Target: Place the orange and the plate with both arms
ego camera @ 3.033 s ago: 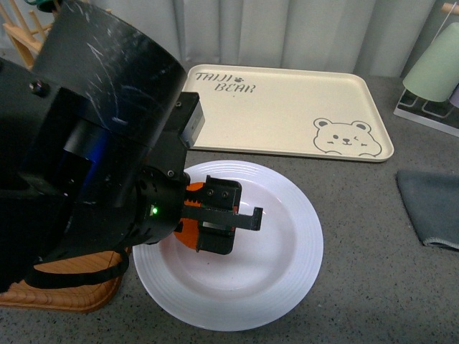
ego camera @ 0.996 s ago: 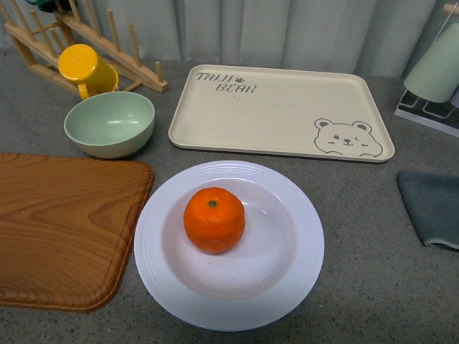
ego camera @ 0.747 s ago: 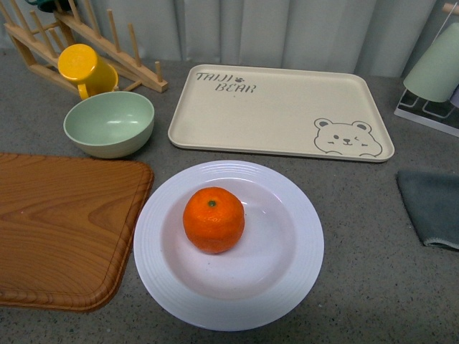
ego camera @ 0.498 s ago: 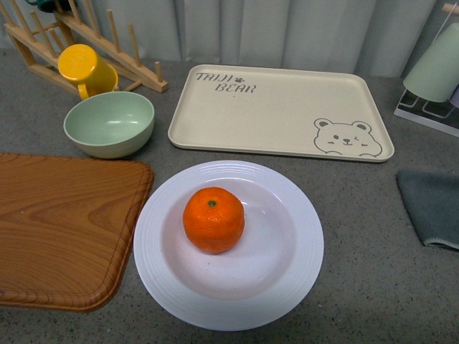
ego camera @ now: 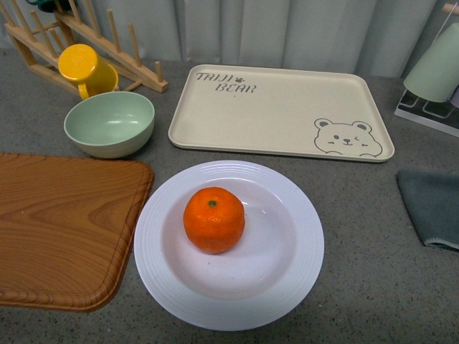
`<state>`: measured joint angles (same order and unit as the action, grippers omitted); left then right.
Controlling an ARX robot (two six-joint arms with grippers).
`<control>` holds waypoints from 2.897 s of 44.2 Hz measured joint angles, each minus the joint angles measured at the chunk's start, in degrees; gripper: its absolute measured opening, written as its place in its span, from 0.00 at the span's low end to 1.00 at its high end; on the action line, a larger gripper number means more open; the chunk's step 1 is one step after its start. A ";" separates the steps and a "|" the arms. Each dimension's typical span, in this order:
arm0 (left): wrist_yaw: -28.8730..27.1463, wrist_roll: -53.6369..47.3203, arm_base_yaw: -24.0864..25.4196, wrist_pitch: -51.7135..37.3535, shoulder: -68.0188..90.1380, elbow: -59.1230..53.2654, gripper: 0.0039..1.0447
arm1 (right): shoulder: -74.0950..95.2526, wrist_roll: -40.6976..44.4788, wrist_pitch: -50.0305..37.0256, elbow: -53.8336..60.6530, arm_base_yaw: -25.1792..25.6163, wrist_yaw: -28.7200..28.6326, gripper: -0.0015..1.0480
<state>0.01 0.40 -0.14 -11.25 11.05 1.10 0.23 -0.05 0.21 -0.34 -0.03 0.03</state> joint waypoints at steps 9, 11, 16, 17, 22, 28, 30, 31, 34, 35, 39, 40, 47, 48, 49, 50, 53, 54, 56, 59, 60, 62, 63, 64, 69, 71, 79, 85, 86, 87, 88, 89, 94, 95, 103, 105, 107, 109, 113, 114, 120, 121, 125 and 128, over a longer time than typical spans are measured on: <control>0.00 -0.04 0.00 10.78 -10.10 0.00 0.04 | 0.02 0.00 0.00 0.00 0.00 0.02 0.91; 0.00 -0.02 0.00 11.02 -10.69 0.00 0.04 | 0.00 0.00 0.00 0.00 0.00 0.00 0.91; 0.00 0.00 0.00 11.17 -10.75 0.00 0.08 | 0.00 0.02 0.00 0.00 0.00 0.00 0.91; 0.00 0.00 0.00 11.19 -10.78 0.00 0.13 | 0.00 0.02 0.00 0.00 0.00 0.00 0.91; 0.00 0.00 0.00 11.21 -10.78 0.00 0.33 | 3.04 3.10 2.40 -0.61 -4.42 13.14 0.91; -0.02 -0.02 0.00 11.21 -10.82 0.00 0.61 | 14.78 4.76 -8.68 -0.72 -7.67 16.52 0.91; 0.00 -0.02 0.00 11.21 -10.82 0.00 0.69 | 19.37 4.72 -13.16 -1.09 -7.93 15.10 0.91; 0.00 -0.02 0.00 11.21 -10.82 0.00 0.72 | 21.31 4.42 -14.80 -1.40 -7.93 14.27 0.91; 0.00 0.00 0.00 11.21 -10.82 0.00 0.83 | 27.85 2.80 -19.08 -2.97 -7.41 11.47 0.91; -0.02 -0.02 0.00 11.21 -10.82 0.00 0.88 | 31.54 1.51 -21.03 -4.07 -6.60 9.55 0.91; 0.00 -0.15 0.00 11.21 -10.82 0.00 0.95 | 42.77 -3.56 -22.77 -8.39 -2.69 2.32 0.91; 0.00 -0.15 0.00 11.21 -10.82 0.00 0.94 | 45.86 -4.68 -23.39 -9.57 -1.51 0.87 0.91; -0.02 -0.15 0.00 11.21 -10.82 0.00 0.94 | 76.39 -17.11 -26.71 -20.98 5.35 -16.59 0.91; 0.00 -0.15 0.00 11.21 -10.82 0.00 0.94 | 80.11 -18.53 -25.75 -22.67 5.62 -19.47 0.91; -0.02 -0.15 0.00 11.21 -10.82 0.00 0.94 | 82.47 -19.17 -25.35 -23.71 5.70 -21.31 0.91; 0.00 -0.15 0.00 11.21 -10.82 0.00 0.94 | 84.59 -20.17 -25.33 -24.57 5.73 -22.84 0.91; 0.00 -0.15 0.00 11.21 -10.82 0.00 0.94 | 90.64 -22.49 -25.27 -27.10 5.62 -27.26 0.91; 0.00 -0.15 0.00 11.21 -10.82 0.00 0.94 | 92.41 -23.50 -25.31 -27.89 5.53 -28.74 0.91; -0.02 -0.15 0.00 11.21 -10.82 0.00 0.94 | 96.54 -25.46 -25.53 -29.64 5.01 -31.80 0.91; -0.02 -0.15 0.00 11.21 -10.82 0.00 0.94 | 101.59 -27.76 -26.77 -31.39 3.67 -35.30 0.91; -0.02 -0.15 0.00 11.21 -10.82 0.00 0.94 | 103.60 -29.18 -27.74 -31.93 2.89 -36.65 0.91; -0.02 -0.15 0.00 11.21 -10.82 0.00 0.94 | 106.09 -30.73 -29.16 -32.59 1.70 -38.14 0.91; -0.02 -0.15 0.00 11.21 -10.82 0.00 0.94 | 107.23 -31.47 -29.57 -32.89 1.07 -38.80 0.91; -0.02 -0.15 0.00 11.21 -10.82 0.00 0.94 | 108.78 -32.61 -30.32 -33.31 0.07 -39.58 0.91; 0.00 -0.15 0.00 11.21 -10.82 0.00 0.94 | 112.83 -36.02 -32.70 -34.32 -3.80 -40.52 0.91; -0.02 -0.15 0.00 11.21 -10.82 0.00 0.94 | 114.31 -37.57 -34.40 -34.69 -5.73 -41.16 0.91; -0.02 -0.15 0.00 11.21 -10.82 0.00 0.94 | 117.70 -42.97 -36.94 -36.15 -11.63 -43.28 0.91; 0.00 -0.15 0.00 11.21 -10.82 0.00 0.94 | 118.95 -43.93 -36.65 -36.44 -13.42 -43.74 0.91; -0.02 -0.15 0.00 11.21 -10.82 0.00 0.94 | 119.21 -44.04 -36.87 -36.44 -13.55 -43.80 0.91; 0.00 -0.15 0.00 11.21 -10.82 0.00 0.94 | 119.47 -44.22 -37.07 -36.44 -13.68 -43.78 0.91; -0.02 -0.15 0.00 11.21 -10.82 0.00 0.94 | 119.73 -44.37 -37.18 -36.44 -13.79 -43.74 0.91; -0.02 -0.15 0.00 11.21 -10.82 0.00 0.94 | 119.93 -44.48 -37.27 -36.44 -13.92 -43.71 0.91; -0.02 -0.15 0.00 11.21 -10.82 0.00 0.94 | 121.22 -45.44 -37.99 -36.57 -14.43 -43.67 0.91; -0.02 -0.15 0.00 11.21 -10.82 0.00 0.94 | 121.39 -45.51 -37.99 -36.65 -14.53 -43.67 0.91; -0.02 -0.15 0.00 11.21 -10.82 0.00 0.94 | 122.42 -46.62 -38.40 -37.07 -14.75 -43.21 0.90; -0.02 -0.15 0.00 11.21 -10.82 0.00 0.94 | 122.49 -46.53 -38.16 -37.09 -14.75 -42.75 0.84; -0.02 -0.15 0.00 11.21 -10.82 0.00 0.94 | 122.70 -46.51 -38.07 -37.13 -14.75 -42.56 0.72; -0.02 -0.15 0.00 11.21 -10.82 0.00 0.94 | 122.84 -46.27 -37.46 -37.18 -14.73 -42.27 0.64; -0.02 -0.15 0.00 11.21 -10.82 0.00 0.94 | 123.12 -46.14 -37.13 -37.22 -14.62 -42.18 0.51; -0.02 -0.15 0.00 11.21 -10.82 0.00 0.94 | 123.16 -46.05 -37.05 -37.22 -14.62 -42.16 0.47; -0.02 -0.15 0.00 11.21 -10.82 0.00 0.94 | 123.36 -44.85 -36.24 -37.24 -14.36 -41.66 0.27; -0.02 -0.15 0.00 11.21 -10.82 0.00 0.94 | 123.38 -44.61 -36.04 -37.27 -14.36 -41.46 0.25; -0.02 -0.15 0.00 11.21 -10.82 0.00 0.94 | 123.73 -43.32 -35.19 -37.35 -14.34 -41.44 0.12; -0.02 -0.15 0.00 11.21 -10.82 0.00 0.94 | 123.78 -43.15 -35.41 -37.42 -14.14 -43.47 0.05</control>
<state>-0.01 0.25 -0.14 -0.03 0.23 1.10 124.01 -43.20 -35.20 -37.76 -14.17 -43.44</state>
